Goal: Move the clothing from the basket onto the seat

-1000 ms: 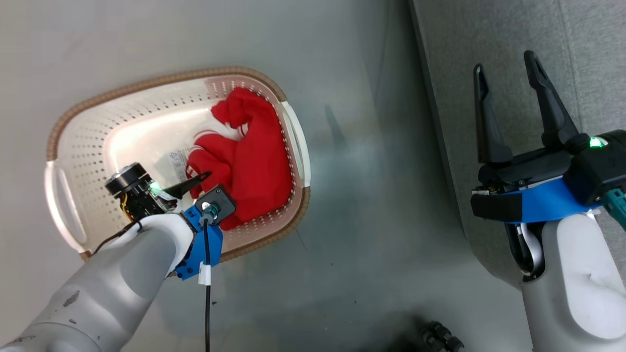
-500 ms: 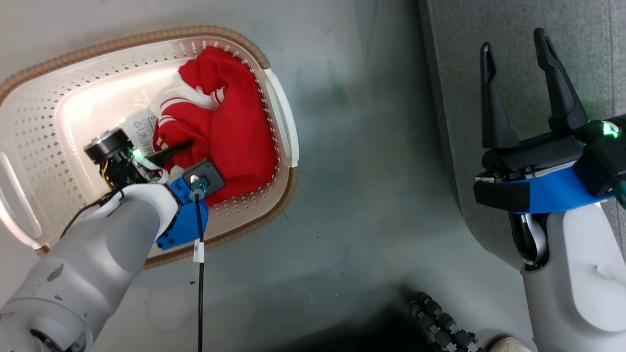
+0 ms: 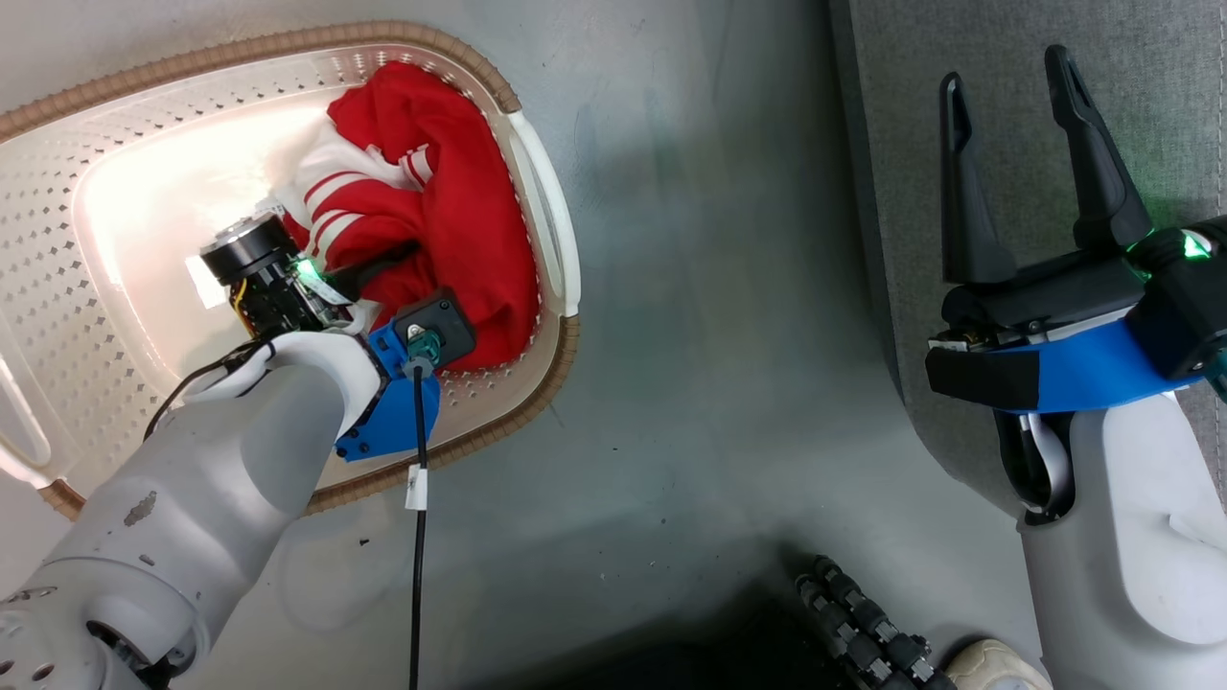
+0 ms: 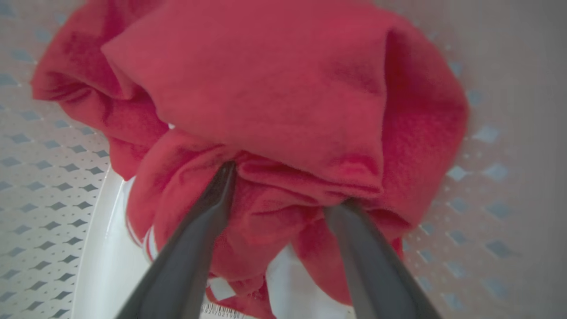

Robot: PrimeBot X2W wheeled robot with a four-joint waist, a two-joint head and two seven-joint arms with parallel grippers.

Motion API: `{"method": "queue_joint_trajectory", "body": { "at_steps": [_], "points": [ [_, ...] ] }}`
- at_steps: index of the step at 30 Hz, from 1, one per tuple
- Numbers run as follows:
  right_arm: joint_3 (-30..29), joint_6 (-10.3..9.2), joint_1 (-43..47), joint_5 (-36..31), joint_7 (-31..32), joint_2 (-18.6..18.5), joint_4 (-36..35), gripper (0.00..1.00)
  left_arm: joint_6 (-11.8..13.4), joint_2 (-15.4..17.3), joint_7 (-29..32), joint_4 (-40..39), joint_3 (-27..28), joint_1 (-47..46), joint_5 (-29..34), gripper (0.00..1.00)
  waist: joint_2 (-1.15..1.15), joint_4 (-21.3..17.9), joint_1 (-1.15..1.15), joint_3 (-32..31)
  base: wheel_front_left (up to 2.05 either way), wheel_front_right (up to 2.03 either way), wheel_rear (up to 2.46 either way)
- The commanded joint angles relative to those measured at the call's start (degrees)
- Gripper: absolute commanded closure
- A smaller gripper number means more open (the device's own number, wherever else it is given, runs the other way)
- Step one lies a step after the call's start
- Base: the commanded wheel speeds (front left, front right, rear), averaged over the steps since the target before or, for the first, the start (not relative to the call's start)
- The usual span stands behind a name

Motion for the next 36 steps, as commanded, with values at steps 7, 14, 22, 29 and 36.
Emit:
{"method": "queue_joint_trajectory", "body": {
  "at_steps": [7, 14, 22, 29, 36],
  "points": [
    [-0.1, 0.01, -0.8, 0.0, -0.1, 0.2, 0.4, 0.0, 0.0, -0.8, -1.2, -0.3, -0.2, -0.4, 0.5, 1.0, 0.0, 0.4, 0.0, -0.2, 0.0, 0.0, 0.0],
    [-0.5, 0.01, -1.1, -0.4, 0.0, 0.2, 0.8, 0.0, 0.0, -2.1, -1.5, -1.1, -0.2, -0.4, -0.4, 1.0, 0.0, 1.5, 0.0, -1.1, 0.0, 0.0, 0.0],
    [-1.5, 0.01, -0.4, -0.9, 0.0, -1.2, 1.0, 0.0, 0.0, -3.5, -1.7, -5.2, -0.2, 0.0, -4.0, 1.0, 0.0, 4.3, 0.0, -4.2, 0.0, 0.0, 0.0],
    [-2.0, 0.01, 0.6, -1.2, -0.1, -2.7, 1.5, 0.0, 0.0, -3.6, -1.7, -11.2, 0.0, 1.1, -8.2, 1.0, 0.0, 8.0, 0.0, -8.6, 0.0, 0.0, 0.0],
    [-2.4, 0.01, 2.5, -1.4, 0.0, -4.4, 2.5, 0.0, 0.0, -4.1, -1.7, -17.9, 3.6, 4.3, -9.6, 1.0, 0.0, 11.8, 0.0, -14.4, 0.0, 0.0, 0.0]
  ]
}}
